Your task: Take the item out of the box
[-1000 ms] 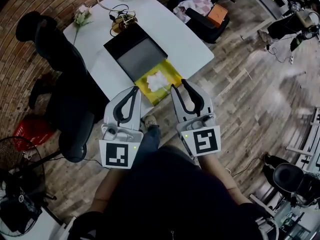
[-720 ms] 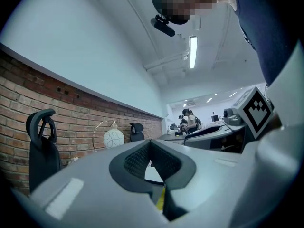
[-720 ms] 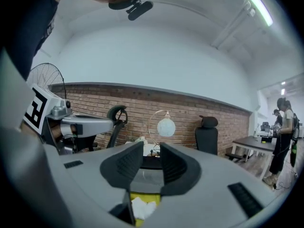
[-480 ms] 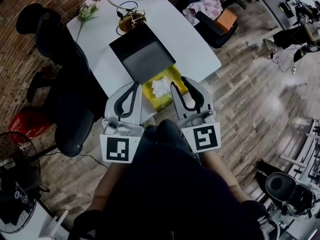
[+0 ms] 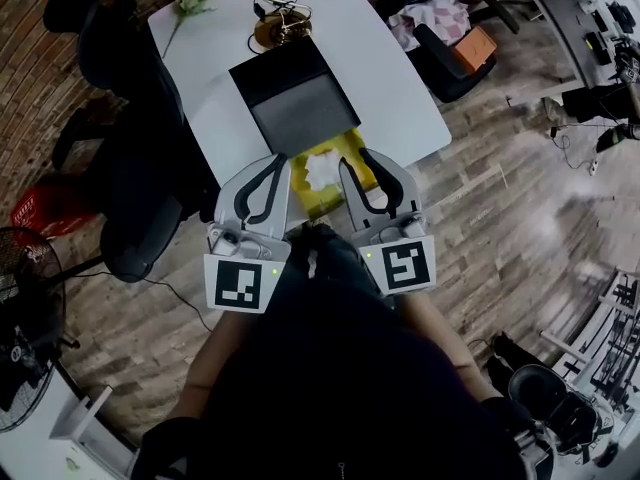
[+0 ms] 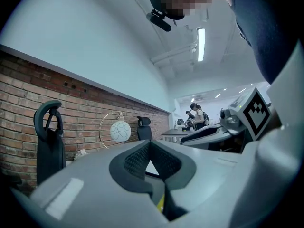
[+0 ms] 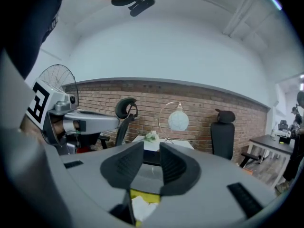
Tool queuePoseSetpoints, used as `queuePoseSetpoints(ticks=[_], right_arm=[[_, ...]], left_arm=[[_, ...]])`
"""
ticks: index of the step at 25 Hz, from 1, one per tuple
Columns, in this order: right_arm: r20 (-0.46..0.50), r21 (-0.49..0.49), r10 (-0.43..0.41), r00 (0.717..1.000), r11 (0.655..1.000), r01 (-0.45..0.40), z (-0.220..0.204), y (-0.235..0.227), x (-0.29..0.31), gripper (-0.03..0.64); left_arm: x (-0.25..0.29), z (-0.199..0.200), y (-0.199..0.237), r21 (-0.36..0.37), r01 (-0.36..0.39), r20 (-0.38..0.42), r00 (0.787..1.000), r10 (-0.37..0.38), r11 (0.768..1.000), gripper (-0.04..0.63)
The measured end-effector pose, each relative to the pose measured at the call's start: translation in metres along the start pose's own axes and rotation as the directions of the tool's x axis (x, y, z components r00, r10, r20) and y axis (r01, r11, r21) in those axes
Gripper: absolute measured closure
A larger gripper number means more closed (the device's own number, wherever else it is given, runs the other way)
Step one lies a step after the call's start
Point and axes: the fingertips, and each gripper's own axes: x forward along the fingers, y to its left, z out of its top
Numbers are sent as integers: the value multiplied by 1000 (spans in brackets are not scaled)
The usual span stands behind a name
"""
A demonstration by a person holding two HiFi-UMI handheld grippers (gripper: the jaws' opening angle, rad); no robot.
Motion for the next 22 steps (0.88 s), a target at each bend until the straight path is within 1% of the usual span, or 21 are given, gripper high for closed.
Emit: queuePoseSetpoints(ticks=[5, 11, 18, 22], right_arm=[[-40, -66, 90, 995, 994, -92, -22, 4, 12, 518], [-95, -57, 156, 983, 985, -162, -55, 4, 24, 518], [-194, -56, 243, 950, 965, -258, -97, 13, 36, 518], [-251, -63, 285, 925, 949, -310, -118, 18, 40, 518]], left_arm=[[5, -5, 2, -8, -49, -20, 999, 49, 999, 586], [8, -17, 2, -27, -96, -56, 994, 95, 995, 584], [7, -35, 0, -39, -132, -91, 988, 128, 991, 586], [6, -42, 1, -52, -155, -110, 983, 149, 986, 584]])
